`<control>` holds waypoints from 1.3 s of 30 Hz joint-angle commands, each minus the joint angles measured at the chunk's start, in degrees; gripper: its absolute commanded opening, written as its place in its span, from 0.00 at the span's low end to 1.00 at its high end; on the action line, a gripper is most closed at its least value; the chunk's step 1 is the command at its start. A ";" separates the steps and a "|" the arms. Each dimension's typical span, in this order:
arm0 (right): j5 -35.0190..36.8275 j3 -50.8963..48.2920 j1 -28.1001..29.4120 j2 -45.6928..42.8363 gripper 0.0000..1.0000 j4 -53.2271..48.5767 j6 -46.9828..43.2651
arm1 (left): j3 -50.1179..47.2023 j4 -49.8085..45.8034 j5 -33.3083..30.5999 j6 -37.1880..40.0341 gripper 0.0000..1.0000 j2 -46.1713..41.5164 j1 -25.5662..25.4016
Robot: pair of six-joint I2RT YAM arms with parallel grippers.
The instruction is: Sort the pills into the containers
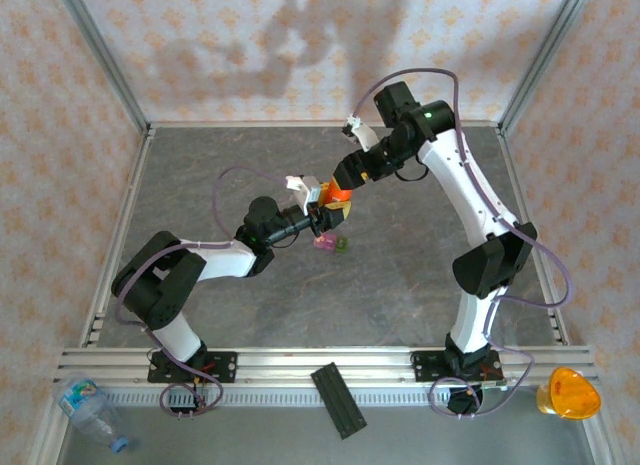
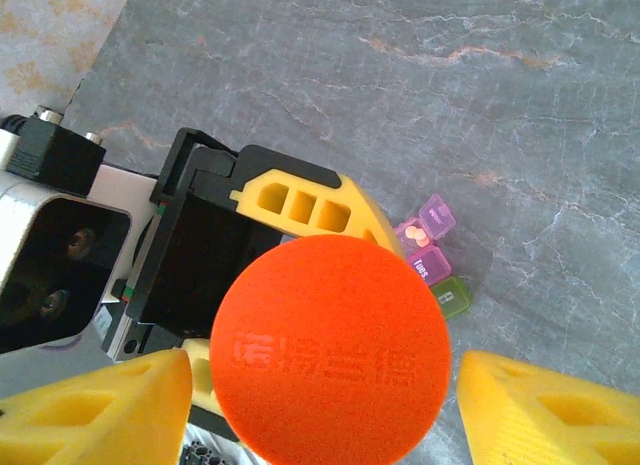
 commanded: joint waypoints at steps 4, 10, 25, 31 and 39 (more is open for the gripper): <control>-0.44 -0.37 -0.52 -0.37 0.62 0.11 -0.28 | 1.53 3.41 1.10 0.10 0.00 -2.12 -0.06; -0.60 -0.19 -0.63 -0.54 0.59 1.06 0.51 | 1.52 3.42 1.07 0.04 0.00 -1.97 -0.05; 2.30 -16.71 0.37 -7.40 0.26 17.30 17.63 | 1.39 -0.01 -5.92 3.75 0.00 -3.35 -0.61; 13.06 -25.61 3.31 -11.16 0.26 26.96 35.79 | -0.21 -0.36 -16.32 9.31 0.00 -4.34 -2.70; 15.53 -26.80 4.45 -13.91 0.27 30.74 39.27 | -0.28 0.33 -16.69 8.91 0.00 -3.73 -3.22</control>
